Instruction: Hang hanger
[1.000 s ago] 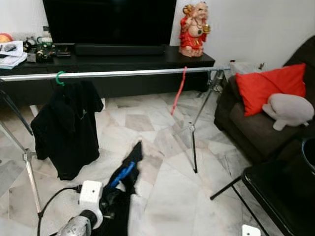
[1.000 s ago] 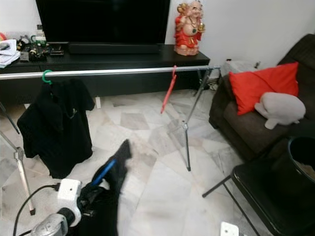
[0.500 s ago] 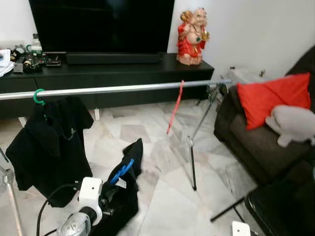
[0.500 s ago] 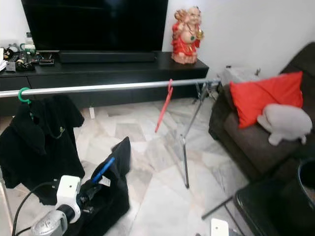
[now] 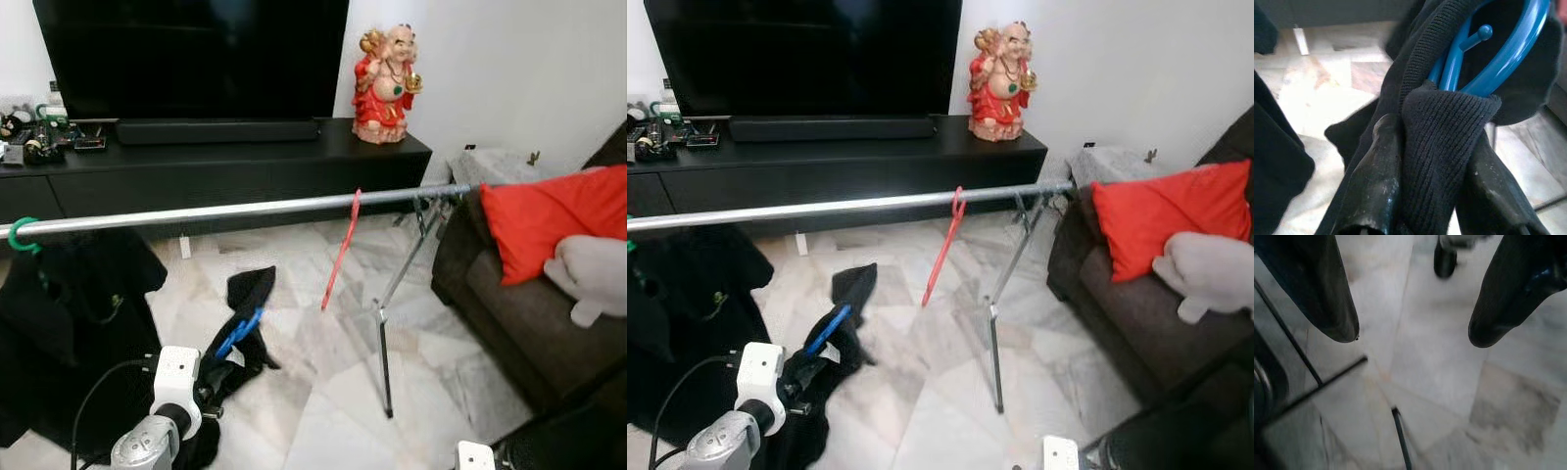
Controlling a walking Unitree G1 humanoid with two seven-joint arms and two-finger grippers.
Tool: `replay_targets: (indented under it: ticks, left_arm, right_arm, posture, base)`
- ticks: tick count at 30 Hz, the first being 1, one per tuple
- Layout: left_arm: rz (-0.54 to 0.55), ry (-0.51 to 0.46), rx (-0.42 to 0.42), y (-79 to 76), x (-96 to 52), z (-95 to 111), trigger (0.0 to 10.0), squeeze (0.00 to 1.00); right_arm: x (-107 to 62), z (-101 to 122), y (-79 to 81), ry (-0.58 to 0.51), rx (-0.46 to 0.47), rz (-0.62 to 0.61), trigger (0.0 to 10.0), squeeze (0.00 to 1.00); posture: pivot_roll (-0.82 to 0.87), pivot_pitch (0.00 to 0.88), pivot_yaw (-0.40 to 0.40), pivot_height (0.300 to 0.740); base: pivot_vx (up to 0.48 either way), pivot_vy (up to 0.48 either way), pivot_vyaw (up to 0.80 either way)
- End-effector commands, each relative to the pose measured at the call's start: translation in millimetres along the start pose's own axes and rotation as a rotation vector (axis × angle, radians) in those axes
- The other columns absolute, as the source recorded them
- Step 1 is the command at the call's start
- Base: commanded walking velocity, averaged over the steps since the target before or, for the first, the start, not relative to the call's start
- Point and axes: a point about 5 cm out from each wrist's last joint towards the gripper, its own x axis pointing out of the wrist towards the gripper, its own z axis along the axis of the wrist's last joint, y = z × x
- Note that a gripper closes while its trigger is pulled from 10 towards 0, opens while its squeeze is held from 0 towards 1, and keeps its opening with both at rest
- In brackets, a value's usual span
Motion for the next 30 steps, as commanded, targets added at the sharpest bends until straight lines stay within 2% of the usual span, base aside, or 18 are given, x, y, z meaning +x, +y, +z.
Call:
replay_targets:
  ticks: [1, 8, 15, 16, 25, 28, 30]
  left_arm:
    - [0.003, -0.025, 0.017, 3.8, 1.7, 8, 10.0, 0.0]
    - [-0.015, -0.03, 0.023, 2.6, 4.5, 11, 10.0, 0.0]
    - [-0.071, -0.027, 0.109, -0.9, 6.7, 16, 10.0, 0.0]
    - [-0.078, -0.044, 0.136, -1.1, 8.4, 23, 10.0, 0.0]
    - [-0.122, -0.139, 0.169, -5.6, 21.3, 58, 10.0, 0.0]
    - [-0.104, -0.166, 0.186, -2.8, 24.0, 68, 10.0, 0.0]
    - [-0.072, -0.185, 0.167, 1.1, 26.7, 75, 10.0, 0.0]
  right_arm:
    - [1.0, 2, 7.0, -0.004, 0.006, 0.02, 10.0, 0.0]
    - [0.9, 1, 8.2, 0.002, 0.001, 0.031, 10.0, 0.0]
    - [0.8, 0, 9.1, -0.001, 0.018, 0.03, 10.0, 0.0]
    - [0.7, 0, 9.5, -0.001, 0.019, 0.032, 10.0, 0.0]
    - [0.9, 0, 10.7, -0.003, 0.016, 0.036, 10.0, 0.0]
    - [1.1, 1, 11.4, -0.006, 0.017, 0.036, 10.0, 0.0]
    - [1.2, 1, 11.9, -0.005, 0.016, 0.037, 10.0, 0.0]
  posture:
    - [0.14, 0.038, -0.121, 0.74]
    - [0.14, 0.04, -0.125, 0.74]
    - [0.14, 0.038, -0.125, 0.74]
    - [0.14, 0.033, -0.125, 0.74]
    - [0.14, 0.025, -0.122, 0.74]
    - [0.15, 0.029, -0.123, 0.74]
    - [0.15, 0.032, -0.124, 0.74]
  base:
    - [0.48, 0.0, 0.0]
    - [0.454, 0.0, 0.0]
    - [0.0, 0.0, 0.0]
    - [0.0, 0.0, 0.0]
    - [0.0, 0.0, 0.0]
    - [0.0, 0.0, 0.0]
    - [0.0, 0.0, 0.0]
